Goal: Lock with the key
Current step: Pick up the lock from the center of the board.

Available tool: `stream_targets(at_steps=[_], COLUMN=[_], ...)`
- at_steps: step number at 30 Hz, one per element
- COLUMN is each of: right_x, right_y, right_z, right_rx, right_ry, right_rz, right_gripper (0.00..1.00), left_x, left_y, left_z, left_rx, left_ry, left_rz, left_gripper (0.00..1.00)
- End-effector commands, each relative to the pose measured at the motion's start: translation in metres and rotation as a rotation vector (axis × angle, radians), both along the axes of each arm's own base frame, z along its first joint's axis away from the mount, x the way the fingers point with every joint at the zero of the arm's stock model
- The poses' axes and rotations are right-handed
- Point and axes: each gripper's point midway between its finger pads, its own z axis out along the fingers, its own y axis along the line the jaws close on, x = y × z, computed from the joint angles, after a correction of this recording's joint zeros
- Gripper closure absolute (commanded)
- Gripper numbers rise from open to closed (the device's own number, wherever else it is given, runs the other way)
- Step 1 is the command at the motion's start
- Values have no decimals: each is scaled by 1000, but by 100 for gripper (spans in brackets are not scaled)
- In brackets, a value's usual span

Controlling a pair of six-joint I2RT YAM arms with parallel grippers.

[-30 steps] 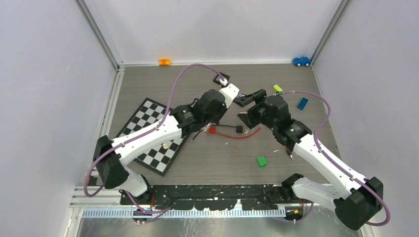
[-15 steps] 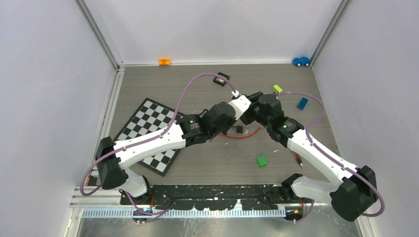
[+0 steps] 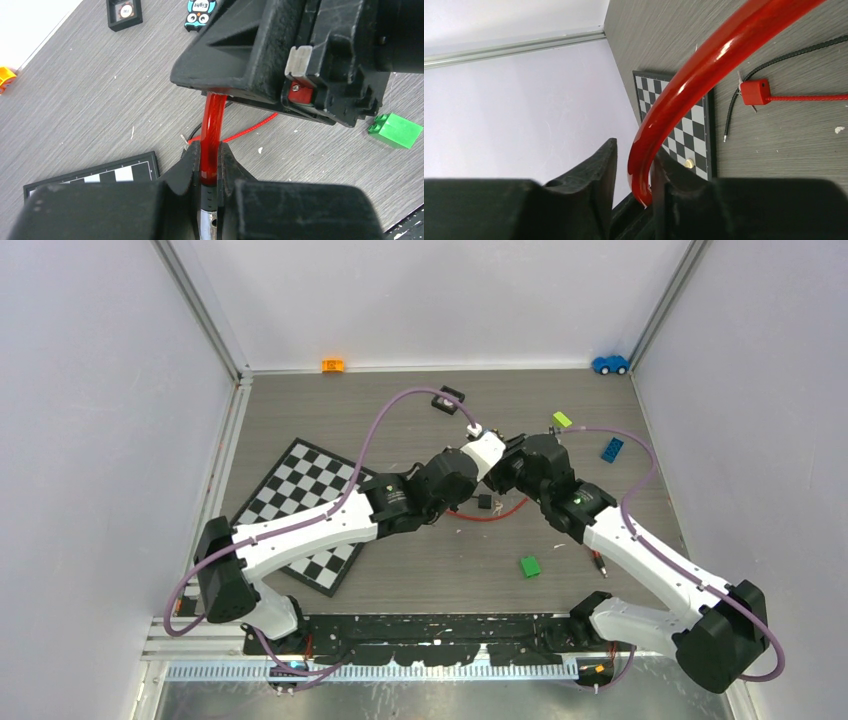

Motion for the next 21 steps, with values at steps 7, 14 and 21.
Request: stream_targets(at_steps=[7,14,21], right_x=[5,4,-7], right_y=[11,-5,-26], right_z=[31,49,85], right_rx=[36,-69,-216], right_ry=[-98,-208,-381], right_rz=[33,14,29], right_gripper=[99,99,99], left_x=[7,-7,-49], left_y=[-13,-5,14], left_z=[40,62,129], left_rx=[-151,-203,-407], left_ry=[-58,-42,-53], left_rz=[24,-20,-196], left_gripper=[100,37,0])
